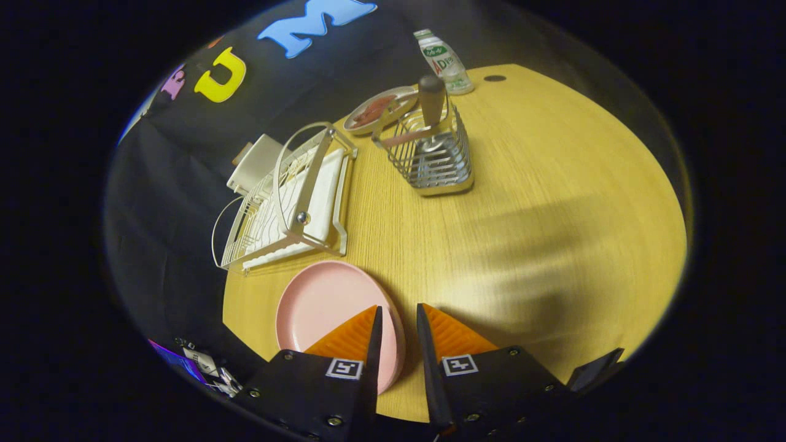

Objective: Take the plate from the dish rack, then take the spoon from the basket and place it into the plate.

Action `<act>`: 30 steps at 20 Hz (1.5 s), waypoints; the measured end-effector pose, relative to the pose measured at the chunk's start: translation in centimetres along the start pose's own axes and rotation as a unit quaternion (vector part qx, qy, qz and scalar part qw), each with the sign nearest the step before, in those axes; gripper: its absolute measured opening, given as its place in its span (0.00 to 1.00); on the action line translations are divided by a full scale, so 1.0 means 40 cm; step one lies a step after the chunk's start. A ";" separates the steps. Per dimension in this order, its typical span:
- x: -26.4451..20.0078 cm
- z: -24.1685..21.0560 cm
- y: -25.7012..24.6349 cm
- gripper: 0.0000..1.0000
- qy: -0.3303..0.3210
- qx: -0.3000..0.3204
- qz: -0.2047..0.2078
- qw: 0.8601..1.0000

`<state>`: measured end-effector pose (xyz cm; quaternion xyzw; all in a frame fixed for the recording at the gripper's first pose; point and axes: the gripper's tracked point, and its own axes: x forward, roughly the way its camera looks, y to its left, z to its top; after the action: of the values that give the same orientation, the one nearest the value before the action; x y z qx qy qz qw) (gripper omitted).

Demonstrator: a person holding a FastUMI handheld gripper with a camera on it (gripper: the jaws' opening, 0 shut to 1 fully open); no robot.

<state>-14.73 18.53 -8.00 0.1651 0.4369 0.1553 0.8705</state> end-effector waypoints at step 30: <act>-0.033 0.437 -0.036 0.22 -0.415 -0.218 -0.082 0.879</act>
<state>-1.11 14.02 2.19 -0.0159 0.0024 0.0915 0.9957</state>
